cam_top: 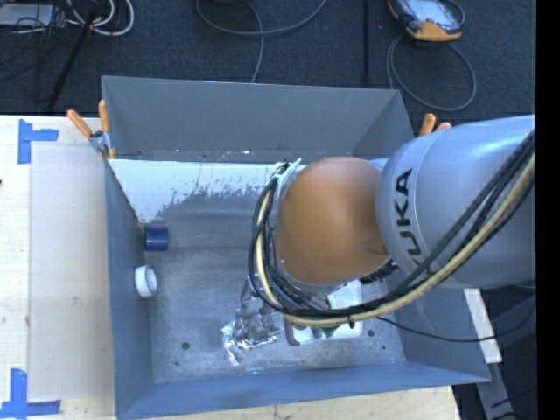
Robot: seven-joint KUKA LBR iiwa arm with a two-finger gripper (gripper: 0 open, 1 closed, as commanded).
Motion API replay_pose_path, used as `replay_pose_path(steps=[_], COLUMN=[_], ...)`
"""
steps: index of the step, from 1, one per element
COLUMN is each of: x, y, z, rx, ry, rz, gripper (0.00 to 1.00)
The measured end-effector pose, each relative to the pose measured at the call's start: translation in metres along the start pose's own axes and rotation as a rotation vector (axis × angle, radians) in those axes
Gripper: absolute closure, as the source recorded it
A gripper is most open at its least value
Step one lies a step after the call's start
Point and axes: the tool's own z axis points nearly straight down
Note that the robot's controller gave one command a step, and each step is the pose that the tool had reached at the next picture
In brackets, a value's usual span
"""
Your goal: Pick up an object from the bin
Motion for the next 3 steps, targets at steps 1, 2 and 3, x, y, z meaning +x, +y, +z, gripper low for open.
replay_pose_path(steps=[1,2,3], x=[-0.069,-0.081,-0.054], y=[0.025,0.014,0.014], z=[0.067,0.029,-0.032], rx=[-0.002,0.0,0.0], ry=[0.008,0.002,0.002], rz=[-0.412,-0.42,-0.403], gripper=[1.0,1.0,1.0])
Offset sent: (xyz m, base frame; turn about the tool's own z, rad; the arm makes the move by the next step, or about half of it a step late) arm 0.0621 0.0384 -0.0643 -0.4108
